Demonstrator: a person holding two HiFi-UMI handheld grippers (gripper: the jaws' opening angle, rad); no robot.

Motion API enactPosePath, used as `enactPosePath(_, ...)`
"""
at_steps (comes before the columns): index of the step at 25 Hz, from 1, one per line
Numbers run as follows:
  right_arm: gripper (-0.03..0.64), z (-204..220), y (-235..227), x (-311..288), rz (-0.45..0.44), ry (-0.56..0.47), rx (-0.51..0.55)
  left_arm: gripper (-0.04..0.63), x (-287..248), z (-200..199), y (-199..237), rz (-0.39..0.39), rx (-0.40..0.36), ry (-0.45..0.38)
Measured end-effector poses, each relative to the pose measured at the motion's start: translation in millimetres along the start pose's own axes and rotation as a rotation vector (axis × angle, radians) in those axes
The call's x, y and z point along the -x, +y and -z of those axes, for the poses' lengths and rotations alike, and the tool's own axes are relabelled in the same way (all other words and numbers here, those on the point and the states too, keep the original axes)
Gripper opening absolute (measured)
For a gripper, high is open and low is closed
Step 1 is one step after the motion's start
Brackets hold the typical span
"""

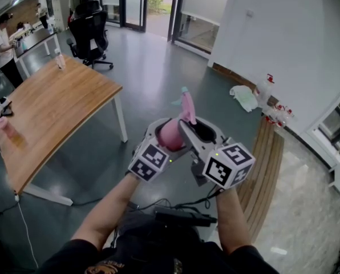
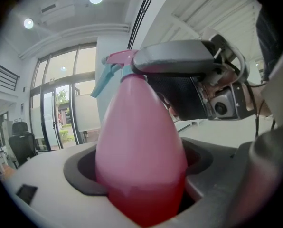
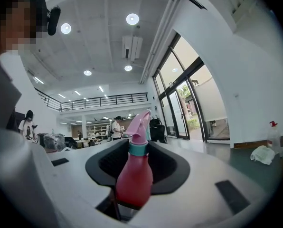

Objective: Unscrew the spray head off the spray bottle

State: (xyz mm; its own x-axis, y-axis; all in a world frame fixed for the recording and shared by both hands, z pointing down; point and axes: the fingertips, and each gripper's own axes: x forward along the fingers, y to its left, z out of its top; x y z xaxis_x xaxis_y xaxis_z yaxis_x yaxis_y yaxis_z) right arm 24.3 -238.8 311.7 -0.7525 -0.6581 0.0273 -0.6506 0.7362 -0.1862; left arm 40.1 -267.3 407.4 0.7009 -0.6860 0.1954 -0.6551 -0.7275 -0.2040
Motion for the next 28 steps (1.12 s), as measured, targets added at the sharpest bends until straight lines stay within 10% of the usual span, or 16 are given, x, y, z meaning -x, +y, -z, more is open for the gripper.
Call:
enactPosePath(15,0.133,-3,37,30,-0.380,-0.009,0.043,0.445,40,-17,-58,0.539,0.003,-0.106)
enactPosePath(28,0.132,-7,47,43,-0.517,-0.014,0.035,0.445,53,-24,-73,0.629,-0.010,-0.124)
